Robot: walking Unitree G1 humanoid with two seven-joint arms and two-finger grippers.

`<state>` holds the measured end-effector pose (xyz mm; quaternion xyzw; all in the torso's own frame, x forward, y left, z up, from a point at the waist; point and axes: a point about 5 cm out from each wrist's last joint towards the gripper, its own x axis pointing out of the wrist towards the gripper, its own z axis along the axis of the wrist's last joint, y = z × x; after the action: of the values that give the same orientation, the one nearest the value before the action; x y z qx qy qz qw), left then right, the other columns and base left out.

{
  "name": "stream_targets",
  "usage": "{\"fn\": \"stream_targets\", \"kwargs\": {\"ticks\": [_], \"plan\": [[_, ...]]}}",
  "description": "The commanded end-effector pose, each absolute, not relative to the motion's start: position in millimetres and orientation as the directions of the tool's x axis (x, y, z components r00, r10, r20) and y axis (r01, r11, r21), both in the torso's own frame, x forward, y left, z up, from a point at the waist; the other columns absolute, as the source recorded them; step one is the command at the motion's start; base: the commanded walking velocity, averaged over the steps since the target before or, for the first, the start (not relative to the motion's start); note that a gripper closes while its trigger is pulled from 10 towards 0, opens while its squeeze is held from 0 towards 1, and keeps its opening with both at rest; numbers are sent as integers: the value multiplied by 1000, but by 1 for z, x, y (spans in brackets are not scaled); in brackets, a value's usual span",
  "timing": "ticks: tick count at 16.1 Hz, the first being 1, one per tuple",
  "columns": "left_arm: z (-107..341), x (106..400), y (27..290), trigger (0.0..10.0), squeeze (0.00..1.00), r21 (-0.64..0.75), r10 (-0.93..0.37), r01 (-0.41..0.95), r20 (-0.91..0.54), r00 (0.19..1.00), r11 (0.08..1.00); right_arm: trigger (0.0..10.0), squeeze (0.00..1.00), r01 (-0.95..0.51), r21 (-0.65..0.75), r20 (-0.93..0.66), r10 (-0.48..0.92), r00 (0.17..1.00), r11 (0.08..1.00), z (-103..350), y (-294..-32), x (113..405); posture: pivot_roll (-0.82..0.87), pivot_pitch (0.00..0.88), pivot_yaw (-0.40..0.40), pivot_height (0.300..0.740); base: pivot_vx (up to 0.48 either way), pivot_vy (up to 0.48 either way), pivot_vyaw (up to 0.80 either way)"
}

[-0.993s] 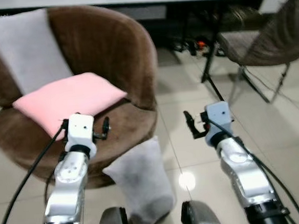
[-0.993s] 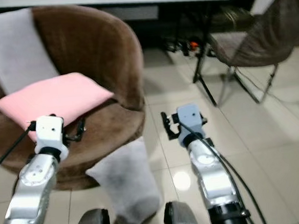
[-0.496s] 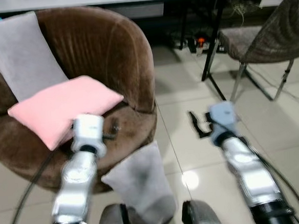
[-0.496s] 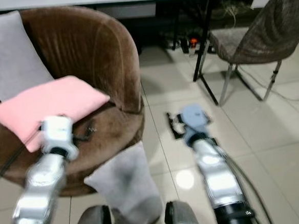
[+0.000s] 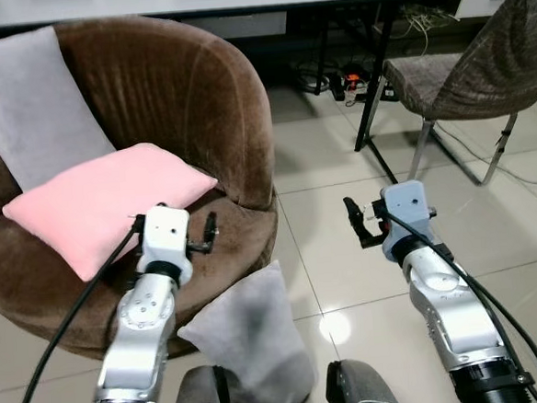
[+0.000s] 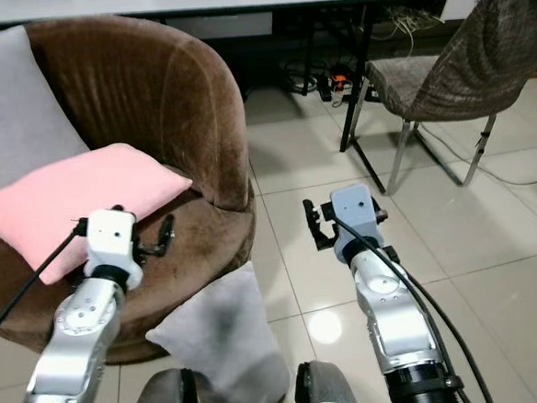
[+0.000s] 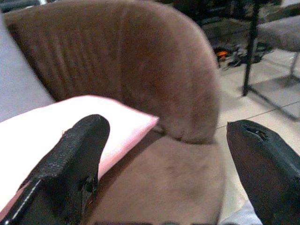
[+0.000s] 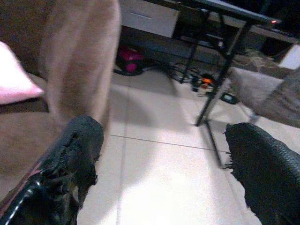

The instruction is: Move the pillow to the sofa from floor

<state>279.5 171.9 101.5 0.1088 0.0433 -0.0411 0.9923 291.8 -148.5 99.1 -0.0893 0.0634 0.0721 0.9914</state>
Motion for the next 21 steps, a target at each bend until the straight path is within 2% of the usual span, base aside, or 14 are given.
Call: {"fn": "stream_targets", "kwargs": {"ticks": [1,8,11,12,15,16,17,18,19,21], "plan": [[100,278,173,10000,957,214,-65,85,-100,993,973,10000,0,-170,-172,-136,148,980,970,100,-146,291,-31,0,-29,605,0,0,0],[93,279,171,10000,965,226,-86,113,-128,988,967,10000,0,-159,-181,-139,134,981,971,100,-149,290,-43,0,-32,535,0,0,0],[83,284,173,10000,965,243,-107,143,-158,982,959,10000,0,-158,-183,-136,134,982,970,101,-151,287,-49,0,-45,531,0,0,0],[66,293,176,10000,1000,190,-147,191,-223,964,963,10000,0,-194,-203,-154,164,974,960,101,-151,283,-71,0,-63,531,0,0,0],[54,302,183,10000,1000,118,-182,226,-301,936,967,10000,0,-240,-241,-174,201,964,940,104,-156,275,-108,0,-78,531,0,0,0],[39,306,186,10000,1000,78,-217,274,-421,881,959,10000,0,-281,-255,-190,237,953,925,109,-158,269,-130,0,-74,531,0,0,0],[36,308,190,10000,1000,81,-201,263,-445,873,961,10000,0,-305,-264,-197,259,946,915,112,-158,265,-148,0,-68,531,0,0,0],[35,310,194,10000,0,86,-184,249,-458,870,965,10000,0,-318,-266,-195,272,942,910,114,-157,263,-167,0,-62,531,0,0,0],[34,315,203,10000,0,97,-167,240,-475,864,966,10000,0,-341,-272,-198,294,935,900,120,-158,256,-197,0,-58,531,0,0,0],[37,320,204,10000,0,91,-192,263,-469,862,960,10000,0,-345,-262,-213,295,931,901,125,-160,248,-209,27,-59,531,0,0,0]]}}
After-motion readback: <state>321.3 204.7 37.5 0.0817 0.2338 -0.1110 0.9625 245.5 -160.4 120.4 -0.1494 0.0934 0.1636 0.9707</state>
